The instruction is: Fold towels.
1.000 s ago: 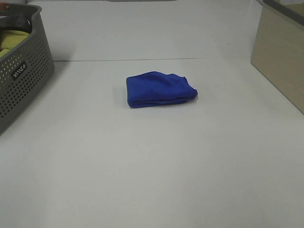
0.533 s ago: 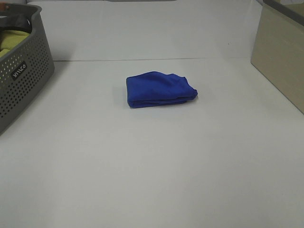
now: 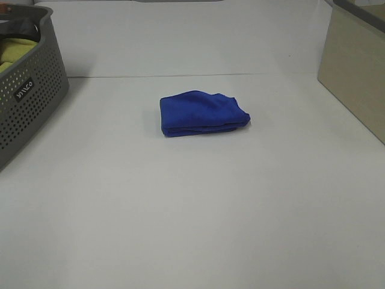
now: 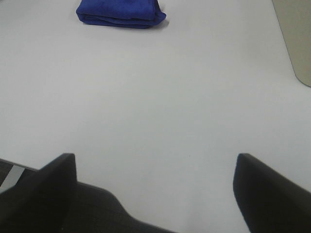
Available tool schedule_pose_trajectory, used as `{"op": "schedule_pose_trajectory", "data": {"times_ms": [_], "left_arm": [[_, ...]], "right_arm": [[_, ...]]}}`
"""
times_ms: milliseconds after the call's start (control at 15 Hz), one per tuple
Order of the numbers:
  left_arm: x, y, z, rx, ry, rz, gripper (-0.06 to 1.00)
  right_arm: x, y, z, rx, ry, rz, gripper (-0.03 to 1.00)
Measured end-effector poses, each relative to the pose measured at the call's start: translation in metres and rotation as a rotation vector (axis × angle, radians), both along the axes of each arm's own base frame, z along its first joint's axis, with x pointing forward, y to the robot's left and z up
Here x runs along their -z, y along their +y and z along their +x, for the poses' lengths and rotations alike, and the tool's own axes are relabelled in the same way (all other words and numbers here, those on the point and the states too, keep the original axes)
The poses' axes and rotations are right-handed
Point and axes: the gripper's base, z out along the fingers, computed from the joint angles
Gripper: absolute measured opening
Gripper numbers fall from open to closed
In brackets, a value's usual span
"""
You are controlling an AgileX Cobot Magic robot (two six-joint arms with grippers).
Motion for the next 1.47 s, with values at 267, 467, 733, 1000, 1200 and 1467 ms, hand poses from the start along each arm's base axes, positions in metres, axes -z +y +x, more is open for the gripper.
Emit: {"op": "schedule_pose_trajectory", "data": {"times_ms": [267,467,733,1000,1200,1467], "left_arm": [[0.000,-0.001,0.000,-0.226,-0.028,-0.002,0.77],[0.001,-0.001,0.001,-0.271,-0.029,0.000,0.77],[0.001,-0.001,0.001,-0.272,-0.029,0.000,0.77],[0.001,-0.001,0.001,-0.272,-0.029,0.000,0.77],[0.001,-0.001,0.001,-0.272,-0.029,0.000,0.77],[0.001,-0.001,0.001,-0.272,-0.029,0.000,0.77]], "right_arm": [[0.000,-0.001,0.002,0.118,0.001,0.002,0.82],[0.000,-0.001,0.000,0.132,-0.014,0.003,0.82],[0.000,-0.001,-0.014,0.131,-0.100,0.007,0.82],[0.000,-0.001,-0.014,0.131,-0.105,0.008,0.82],[0.000,-0.001,-0.014,0.131,-0.105,0.008,0.82],[0.000,-0.001,-0.014,0.131,-0.105,0.008,0.82]]}}
